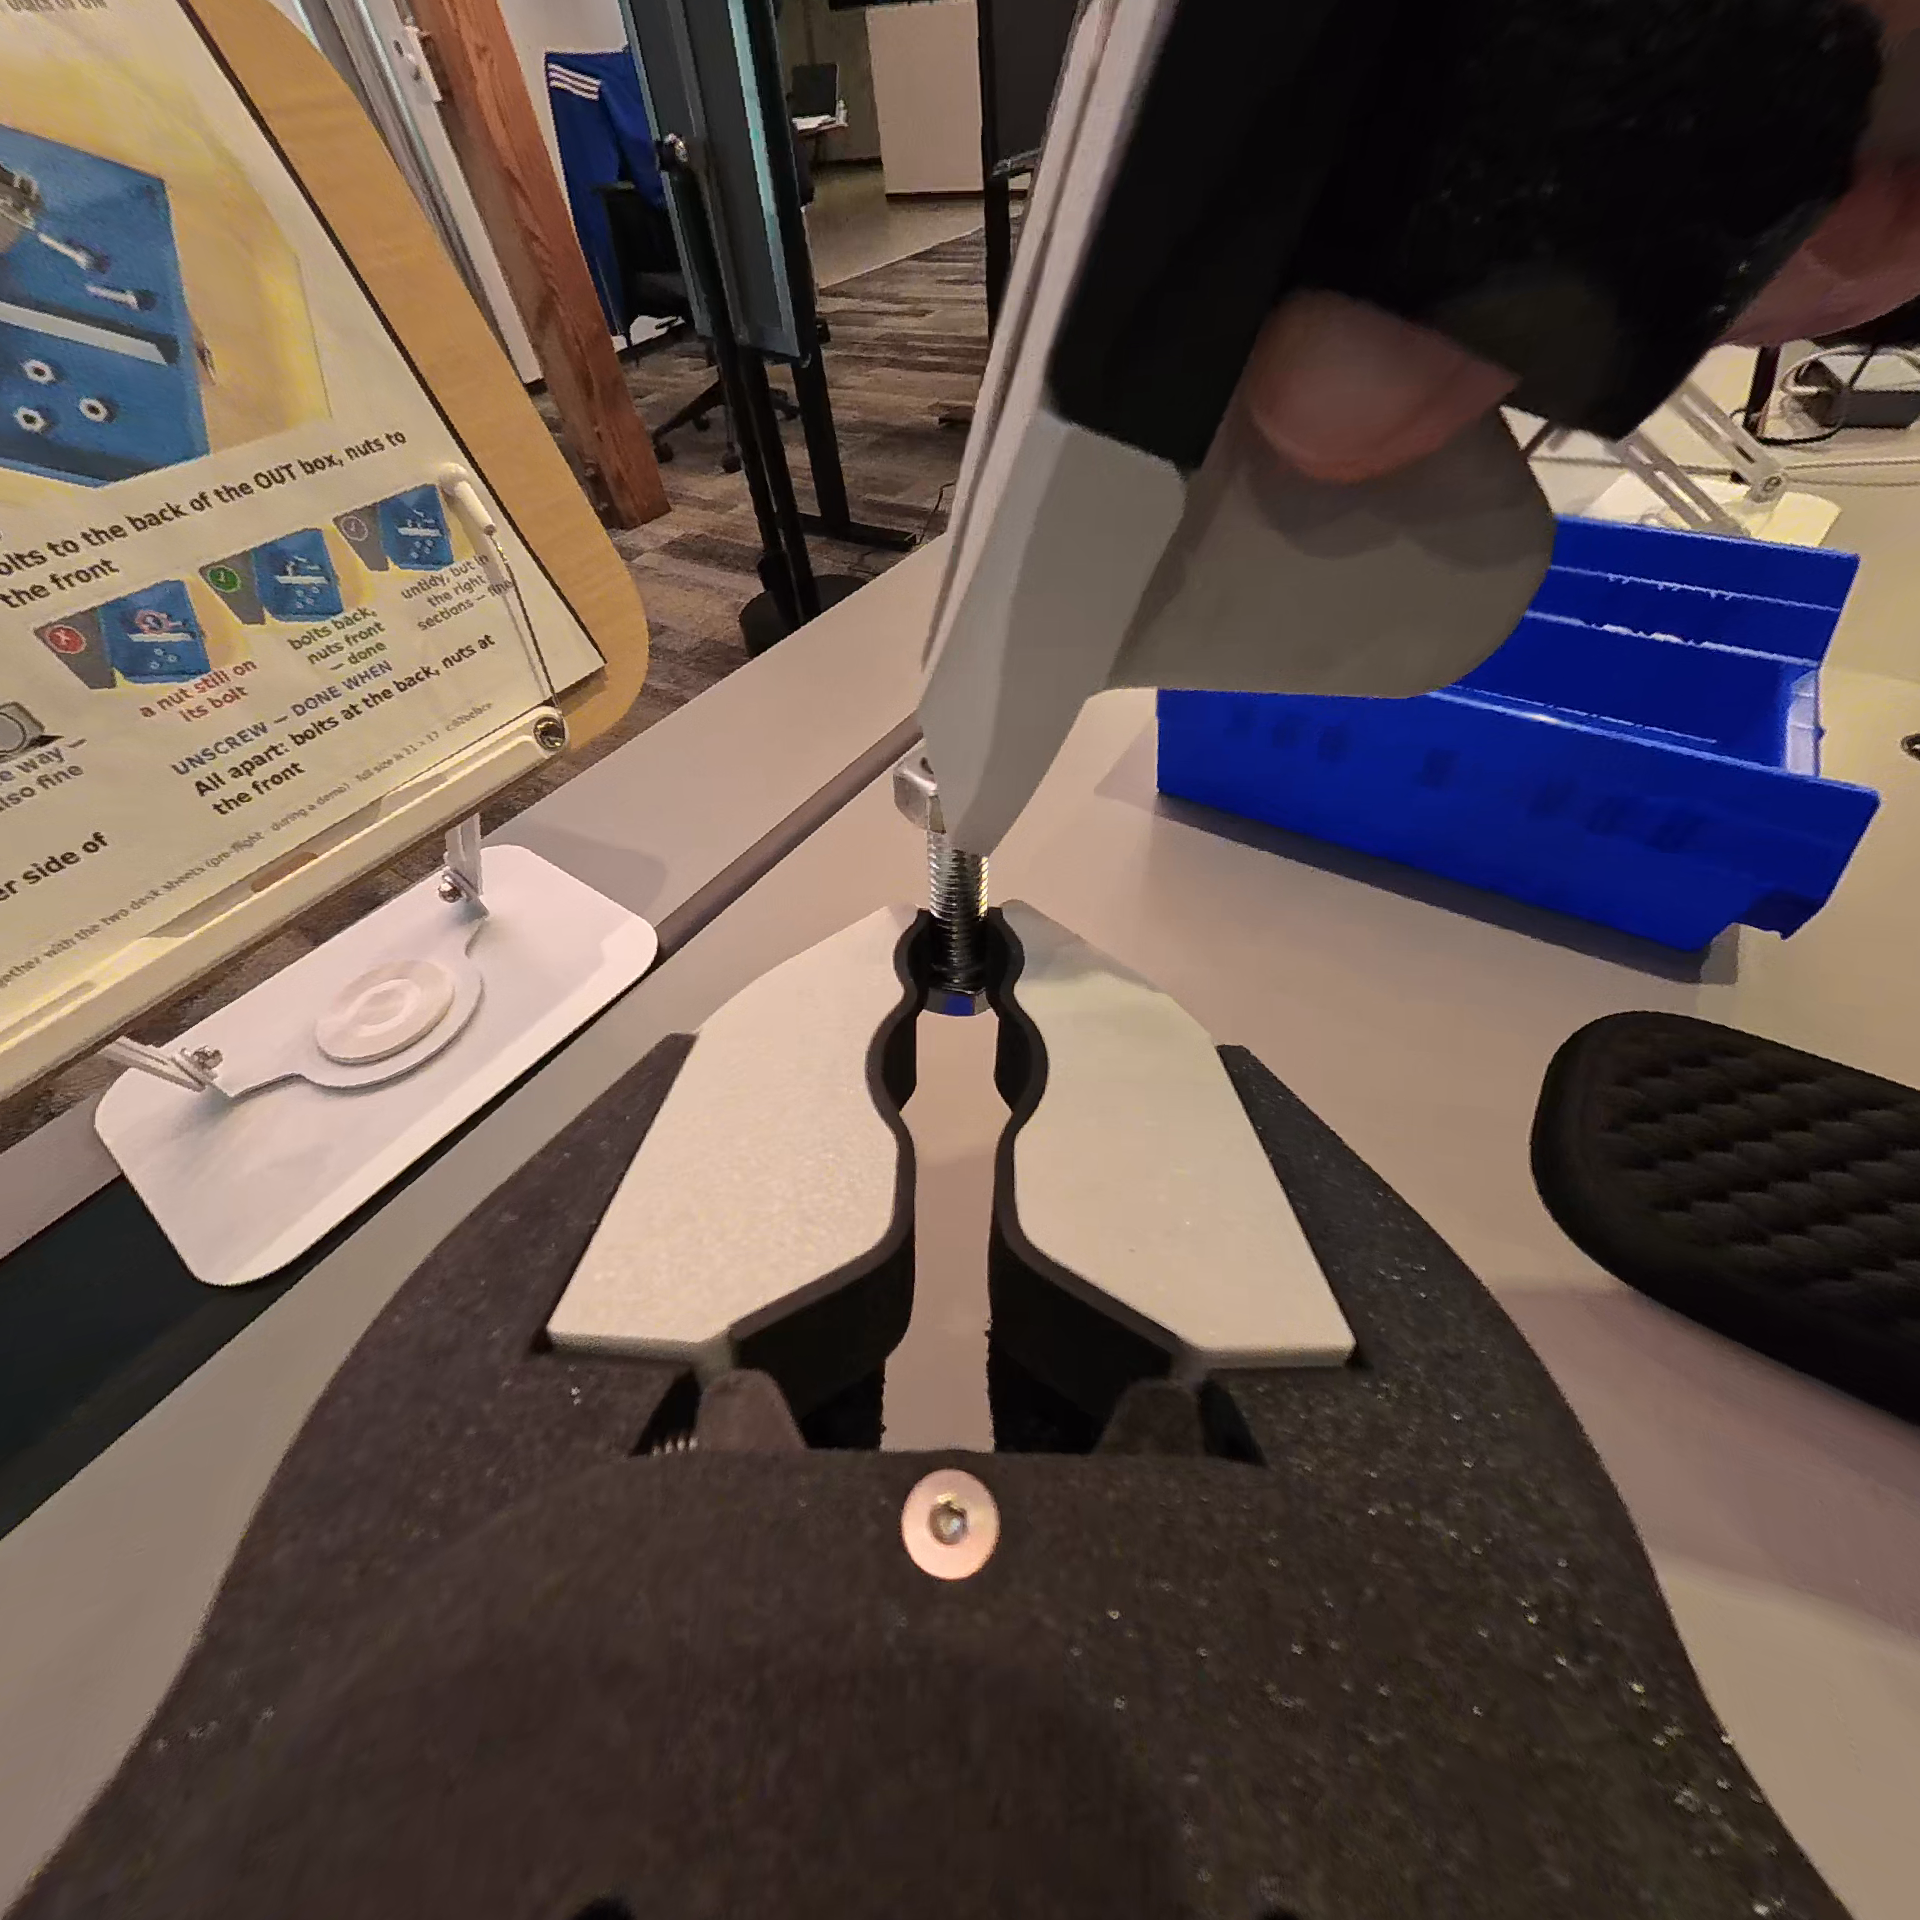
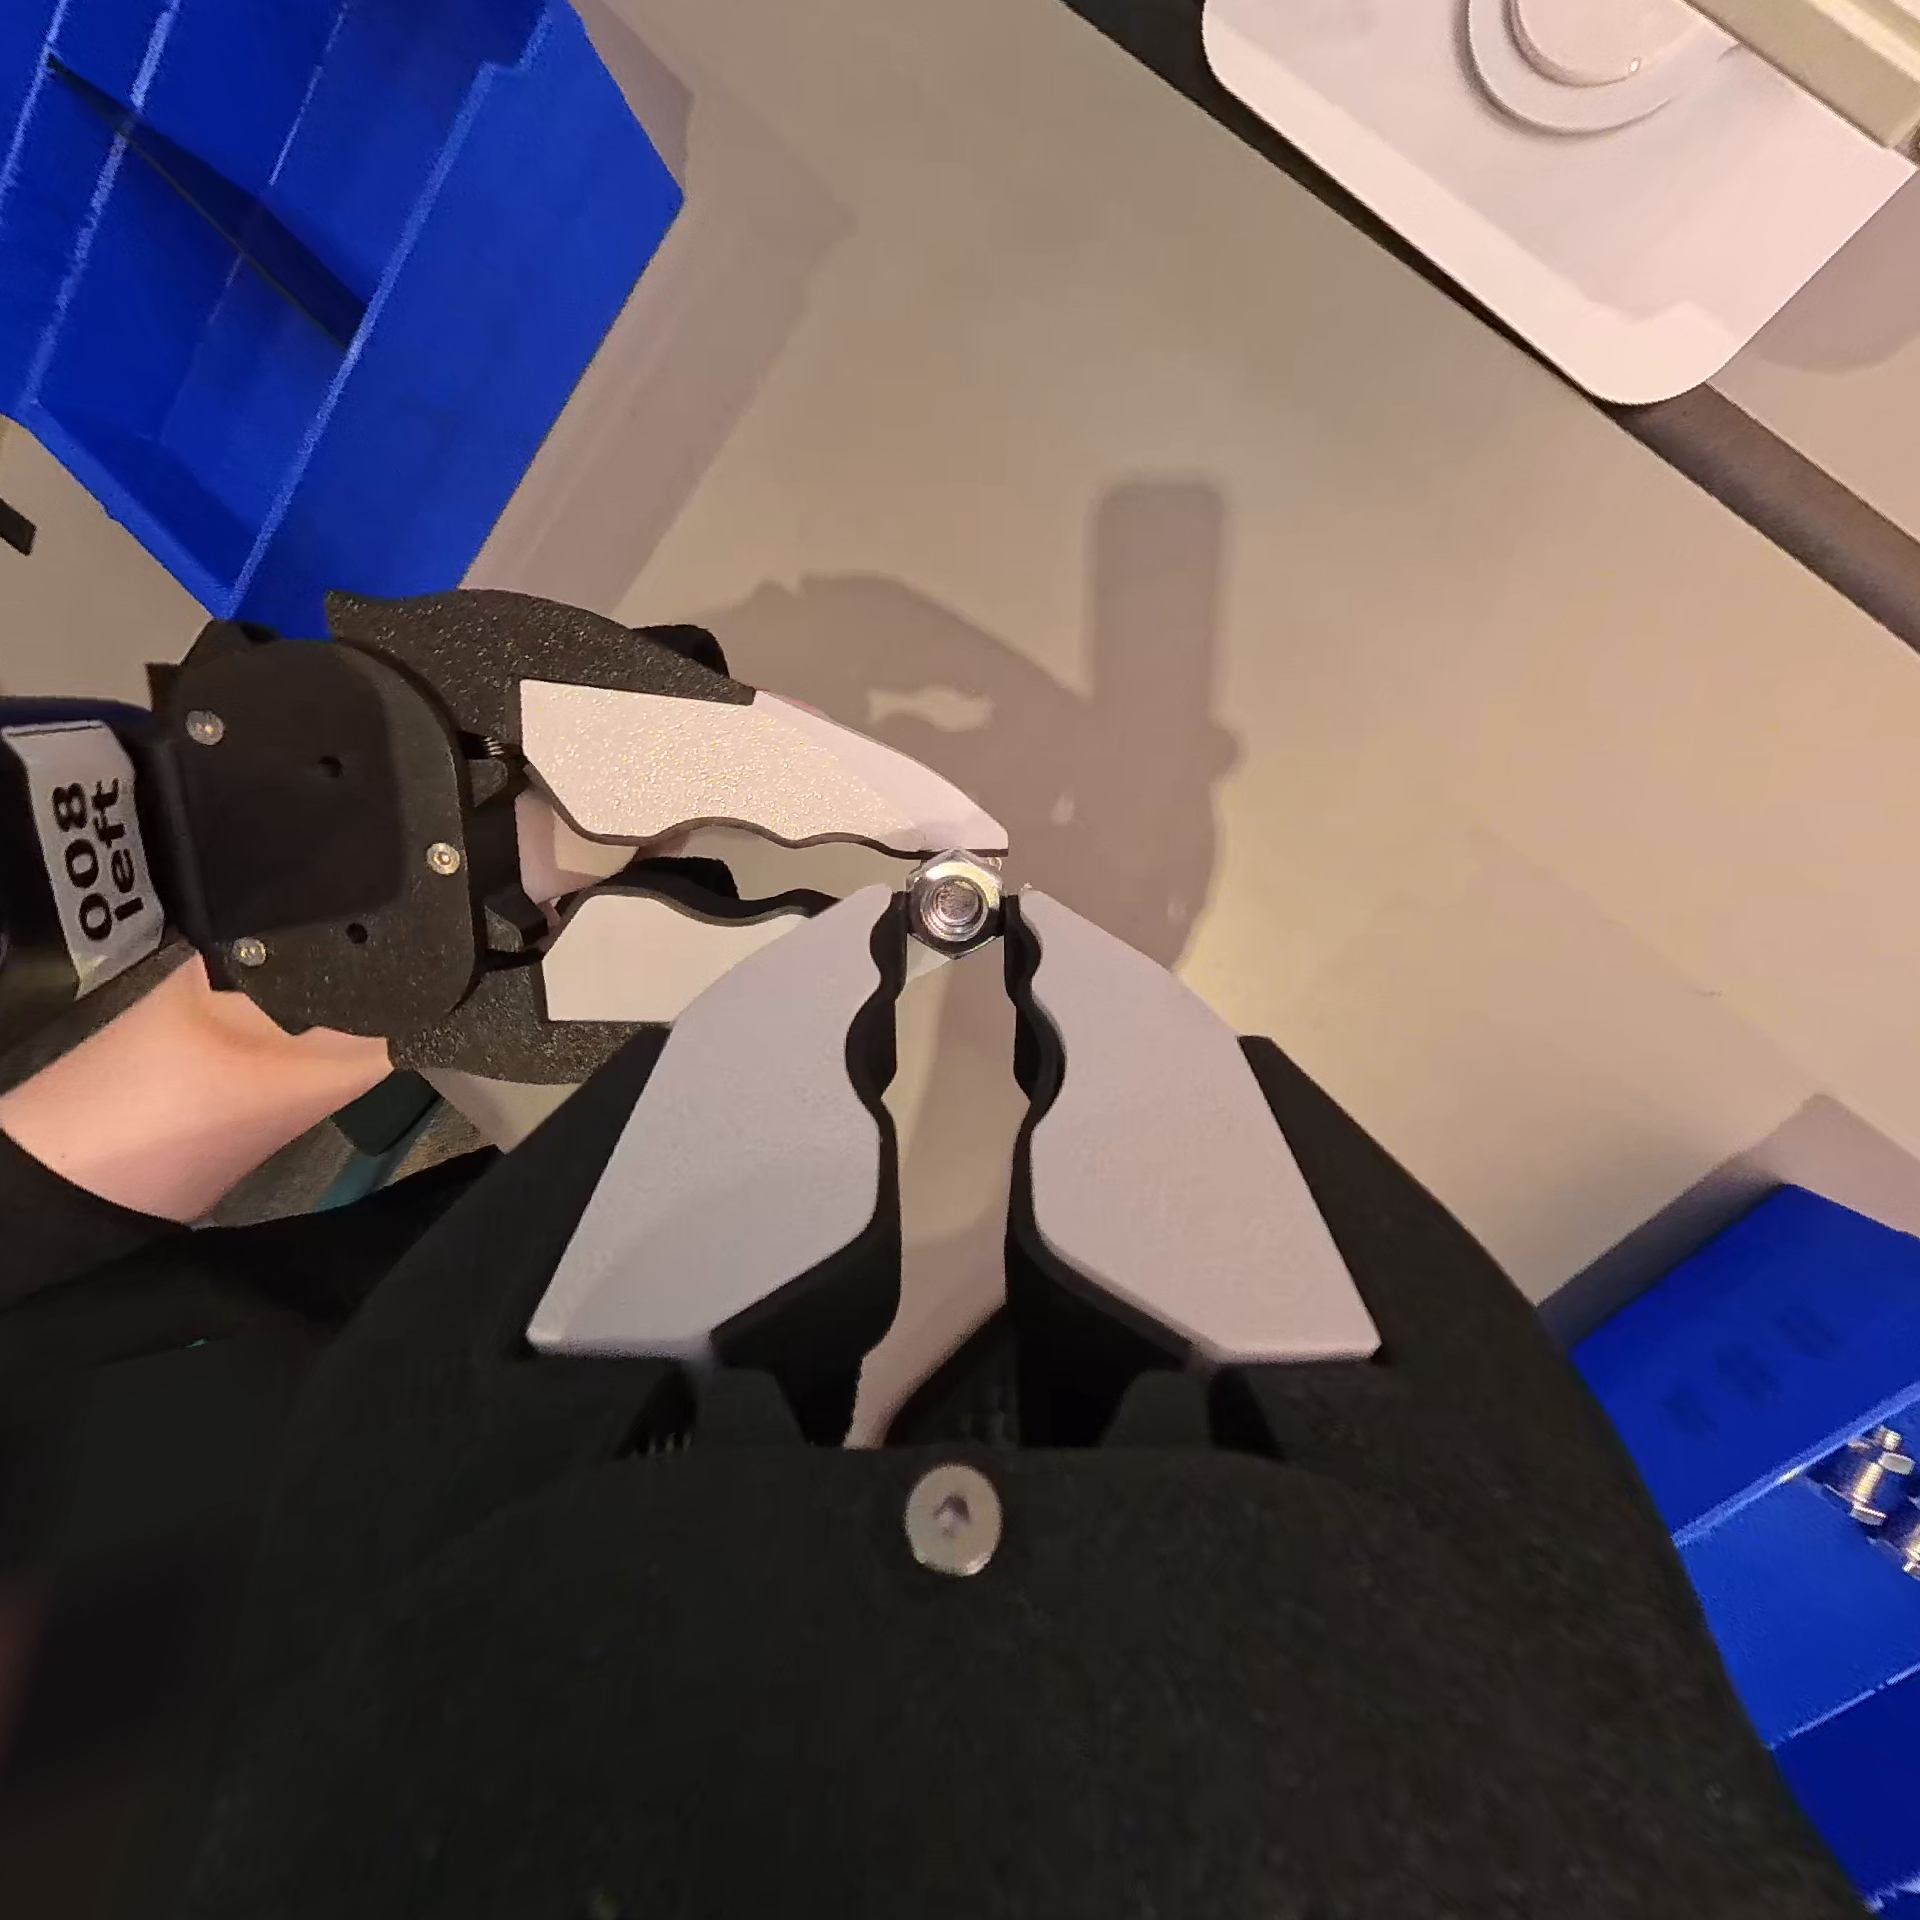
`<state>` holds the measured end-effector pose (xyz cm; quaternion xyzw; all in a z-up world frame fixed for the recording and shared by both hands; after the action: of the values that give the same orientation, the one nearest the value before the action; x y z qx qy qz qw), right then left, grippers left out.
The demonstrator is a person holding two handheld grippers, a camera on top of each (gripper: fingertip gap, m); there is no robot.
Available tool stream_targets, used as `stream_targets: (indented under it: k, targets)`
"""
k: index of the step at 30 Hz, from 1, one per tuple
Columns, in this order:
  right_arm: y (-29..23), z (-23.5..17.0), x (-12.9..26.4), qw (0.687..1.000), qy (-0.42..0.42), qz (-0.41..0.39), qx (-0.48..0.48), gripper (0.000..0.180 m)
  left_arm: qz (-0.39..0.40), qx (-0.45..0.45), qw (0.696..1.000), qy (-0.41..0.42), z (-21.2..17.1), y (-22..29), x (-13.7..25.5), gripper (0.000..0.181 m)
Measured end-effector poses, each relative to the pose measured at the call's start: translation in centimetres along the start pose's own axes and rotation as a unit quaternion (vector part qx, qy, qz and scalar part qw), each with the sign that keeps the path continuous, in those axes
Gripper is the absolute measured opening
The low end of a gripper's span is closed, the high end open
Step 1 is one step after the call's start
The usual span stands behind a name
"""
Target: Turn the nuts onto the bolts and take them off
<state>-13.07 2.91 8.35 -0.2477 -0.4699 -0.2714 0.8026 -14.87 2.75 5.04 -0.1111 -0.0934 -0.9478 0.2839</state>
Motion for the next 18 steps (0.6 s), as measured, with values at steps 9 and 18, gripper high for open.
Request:
stream_targets:
  k: [9,18]
  targets:
    - [-0.5,0.3,0.9,1.000,0.014,0.018,0.012,0.017,-0.023,0.009,0.999,0.020,0.7,0.3,0.6,0.009]
    - [-0.8,0.4,1.2,1.000,0.015,0.012,0.025,0.017,-0.020,0.003,1.000,0.024,0.9,0.4,0.8,0.009]
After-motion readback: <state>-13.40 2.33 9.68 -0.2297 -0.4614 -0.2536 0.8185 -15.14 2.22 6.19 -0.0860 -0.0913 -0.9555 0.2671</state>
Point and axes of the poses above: each gripper's, where its closed fingertips meet, x back along the fingers, z out of its top, y = z × x across the jaws, the point moved 2 cm from there along x, back along the fingers, and after that the axes turned 12 degrees about x, right-handed, at the moved point
